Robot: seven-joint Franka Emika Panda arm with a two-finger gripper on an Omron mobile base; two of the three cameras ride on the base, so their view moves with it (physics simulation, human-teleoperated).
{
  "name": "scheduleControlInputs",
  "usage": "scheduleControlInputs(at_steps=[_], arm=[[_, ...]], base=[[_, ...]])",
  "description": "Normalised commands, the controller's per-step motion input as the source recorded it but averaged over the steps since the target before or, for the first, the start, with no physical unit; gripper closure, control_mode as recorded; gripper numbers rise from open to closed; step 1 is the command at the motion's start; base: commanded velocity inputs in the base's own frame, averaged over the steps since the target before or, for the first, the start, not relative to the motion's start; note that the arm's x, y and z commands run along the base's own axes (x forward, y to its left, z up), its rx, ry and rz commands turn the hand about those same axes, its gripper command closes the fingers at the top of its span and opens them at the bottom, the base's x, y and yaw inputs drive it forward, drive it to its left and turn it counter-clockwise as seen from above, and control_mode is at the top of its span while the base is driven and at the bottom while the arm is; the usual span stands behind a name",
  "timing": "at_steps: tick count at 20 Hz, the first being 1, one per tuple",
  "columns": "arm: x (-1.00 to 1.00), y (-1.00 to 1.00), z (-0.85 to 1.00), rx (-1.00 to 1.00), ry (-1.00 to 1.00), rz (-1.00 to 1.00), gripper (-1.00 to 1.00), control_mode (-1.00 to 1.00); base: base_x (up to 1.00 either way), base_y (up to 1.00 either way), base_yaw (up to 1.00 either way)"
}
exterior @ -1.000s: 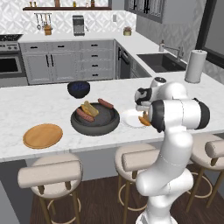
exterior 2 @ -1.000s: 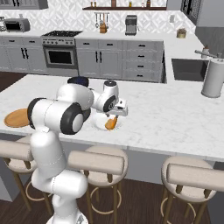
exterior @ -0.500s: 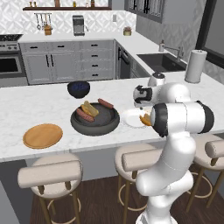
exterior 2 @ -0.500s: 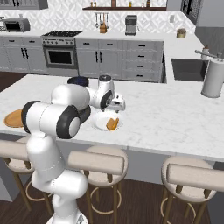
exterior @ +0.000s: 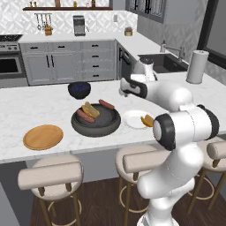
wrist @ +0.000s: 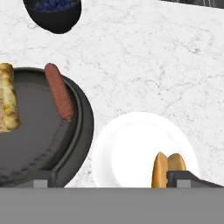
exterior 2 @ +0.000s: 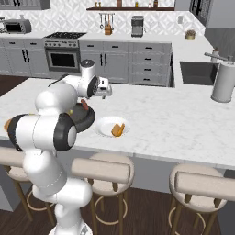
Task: Place one bun and one sausage from the bowl on each plate.
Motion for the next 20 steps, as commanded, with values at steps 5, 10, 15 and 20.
scheduleControlInputs(at_steps=[5,10,15,20], arm=[[0.27,0.51,0.33,0.13,0.14,0.25,-1.0,-1.0],[-0.02,0.63,-0.22,-0.01,0.31,0.04,-1.0,-1.0],[0.02,0.34,-0.23,-0.01,0.02,0.0,-1.0,-1.0],[0.33,0.04,-0.2,-0.1,0.04,0.0,-1.0,-1.0]], base=[[0.0,0.0,0.0],[0.0,0.0,0.0],[0.0,0.0,0.0],[0.0,0.0,0.0]])
